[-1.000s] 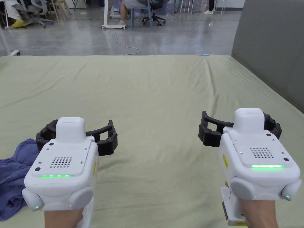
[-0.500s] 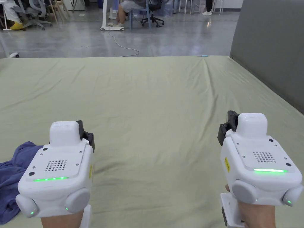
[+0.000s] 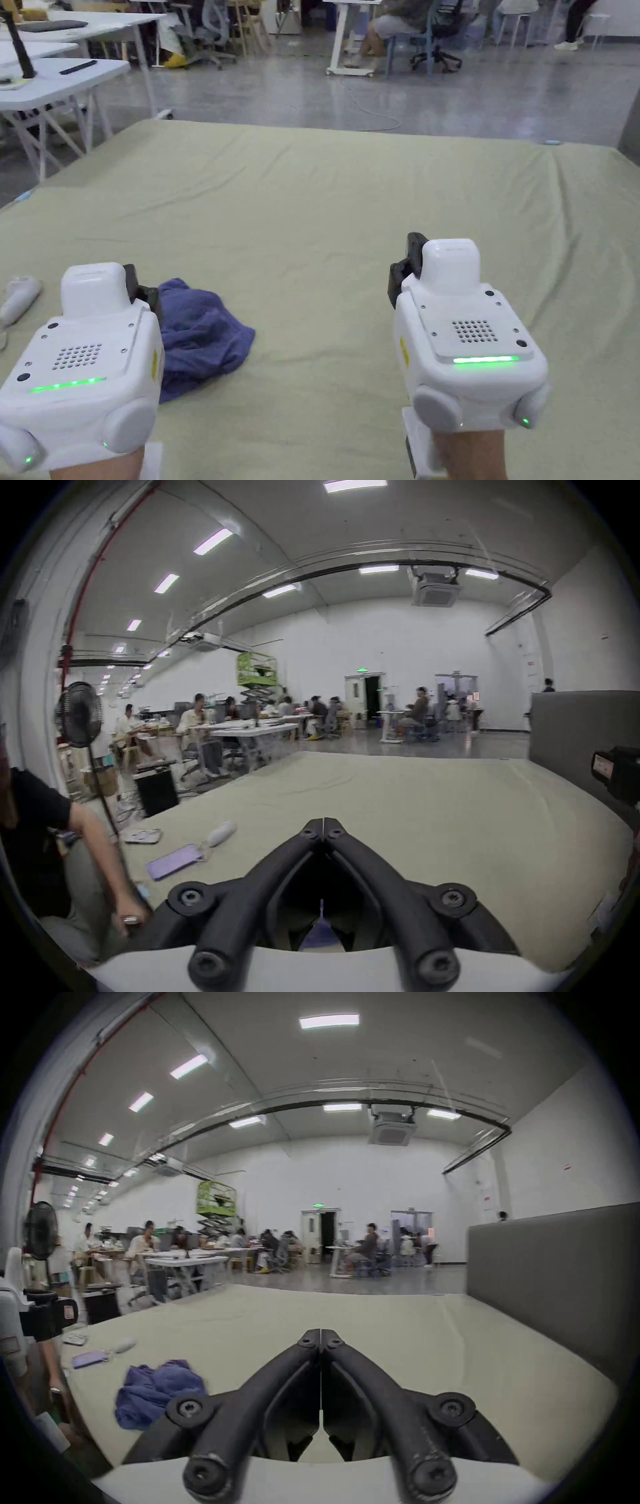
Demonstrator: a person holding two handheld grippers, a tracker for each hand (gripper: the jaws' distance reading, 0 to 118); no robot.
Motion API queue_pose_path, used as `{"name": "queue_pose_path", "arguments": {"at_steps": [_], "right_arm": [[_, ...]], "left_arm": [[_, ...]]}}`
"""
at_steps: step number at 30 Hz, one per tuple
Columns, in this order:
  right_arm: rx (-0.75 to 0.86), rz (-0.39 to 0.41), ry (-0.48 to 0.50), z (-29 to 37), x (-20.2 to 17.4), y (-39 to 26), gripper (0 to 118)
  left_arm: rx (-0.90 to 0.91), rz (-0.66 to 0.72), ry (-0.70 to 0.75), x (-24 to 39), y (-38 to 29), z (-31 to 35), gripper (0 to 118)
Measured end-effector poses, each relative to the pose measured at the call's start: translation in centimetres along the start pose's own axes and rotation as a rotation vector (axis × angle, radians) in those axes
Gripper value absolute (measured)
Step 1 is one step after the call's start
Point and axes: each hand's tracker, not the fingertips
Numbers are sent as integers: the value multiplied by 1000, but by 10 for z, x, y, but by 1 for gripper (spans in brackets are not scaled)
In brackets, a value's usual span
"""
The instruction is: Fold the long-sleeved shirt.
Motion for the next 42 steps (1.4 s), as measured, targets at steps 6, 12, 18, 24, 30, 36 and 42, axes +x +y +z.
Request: {"name": "queue_pose_path", "arguments": {"at_steps": [6,12,18,24,30,36,42], "right_arm": [[-10,15,115,-3,-42,-2,0],[-33,18,128,0,-38,-10,0],[-86,24,116,-1,-29,-23,0],[-149,46,83,-13,-22,-36,0],[-173,39,64,-21,-12,-39,0],[-174,16,39,-19,2,-37,0],[-147,2,-52,-2,41,-28,0]], "left_arm": [[-32,9,69,-33,-1,4,0],[-224,1,-25,-15,-5,-32,9],[-687,51,-141,-21,-25,-152,117],[-903,-123,-59,-24,-81,-238,116],[-958,-10,-124,-28,-93,-240,22],[-790,15,-315,1,-31,-210,18],[-611,-94,-592,121,46,-163,18]]}}
